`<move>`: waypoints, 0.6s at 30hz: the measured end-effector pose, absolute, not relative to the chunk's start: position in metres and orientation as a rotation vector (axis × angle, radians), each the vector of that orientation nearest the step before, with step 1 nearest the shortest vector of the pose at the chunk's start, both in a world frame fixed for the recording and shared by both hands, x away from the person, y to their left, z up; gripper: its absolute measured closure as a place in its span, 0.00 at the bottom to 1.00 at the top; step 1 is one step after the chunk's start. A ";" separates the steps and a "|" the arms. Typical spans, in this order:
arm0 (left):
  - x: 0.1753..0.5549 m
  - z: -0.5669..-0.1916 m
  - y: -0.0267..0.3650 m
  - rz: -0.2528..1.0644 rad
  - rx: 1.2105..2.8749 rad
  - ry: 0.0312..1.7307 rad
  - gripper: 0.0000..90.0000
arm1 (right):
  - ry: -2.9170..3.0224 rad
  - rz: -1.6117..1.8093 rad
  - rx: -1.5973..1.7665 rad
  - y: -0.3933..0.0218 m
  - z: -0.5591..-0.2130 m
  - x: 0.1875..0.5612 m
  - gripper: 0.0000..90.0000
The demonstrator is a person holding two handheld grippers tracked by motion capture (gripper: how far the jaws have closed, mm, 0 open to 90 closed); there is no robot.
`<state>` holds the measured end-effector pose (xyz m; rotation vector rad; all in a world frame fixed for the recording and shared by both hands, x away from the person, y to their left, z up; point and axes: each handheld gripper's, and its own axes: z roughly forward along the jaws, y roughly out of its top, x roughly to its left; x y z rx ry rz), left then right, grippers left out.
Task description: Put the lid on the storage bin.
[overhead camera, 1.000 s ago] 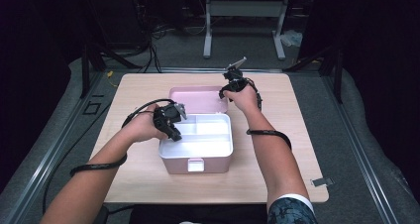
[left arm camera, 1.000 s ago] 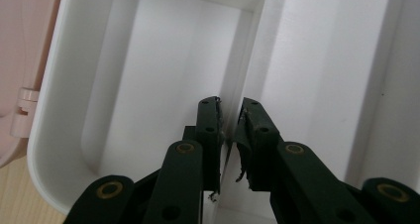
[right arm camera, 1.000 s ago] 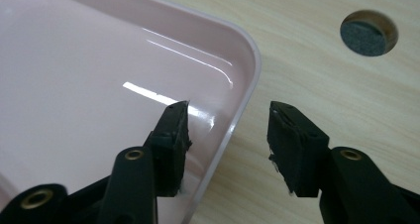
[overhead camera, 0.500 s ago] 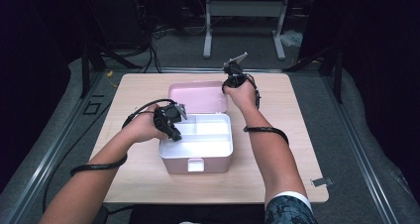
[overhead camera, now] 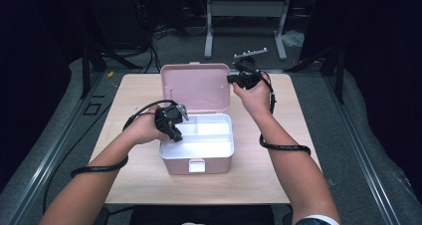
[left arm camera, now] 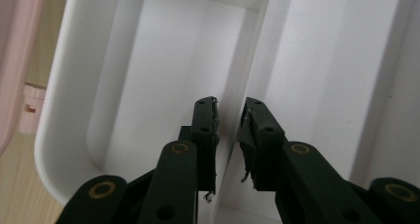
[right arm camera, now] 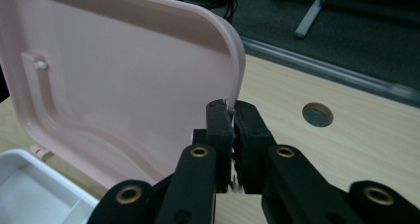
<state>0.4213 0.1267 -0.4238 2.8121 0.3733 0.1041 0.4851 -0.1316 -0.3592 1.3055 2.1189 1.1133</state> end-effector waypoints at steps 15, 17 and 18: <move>0.461 -0.355 0.189 0.328 2.419 0.851 0.62 | 2.102 1.146 1.257 -0.134 -0.357 0.470 0.96; 0.467 -0.351 0.195 0.373 2.378 0.911 0.62 | 2.090 1.141 1.252 -0.133 -0.357 0.468 0.96; 0.469 -0.349 0.198 0.390 2.349 0.936 0.62 | 2.090 1.141 1.252 -0.133 -0.357 0.468 0.96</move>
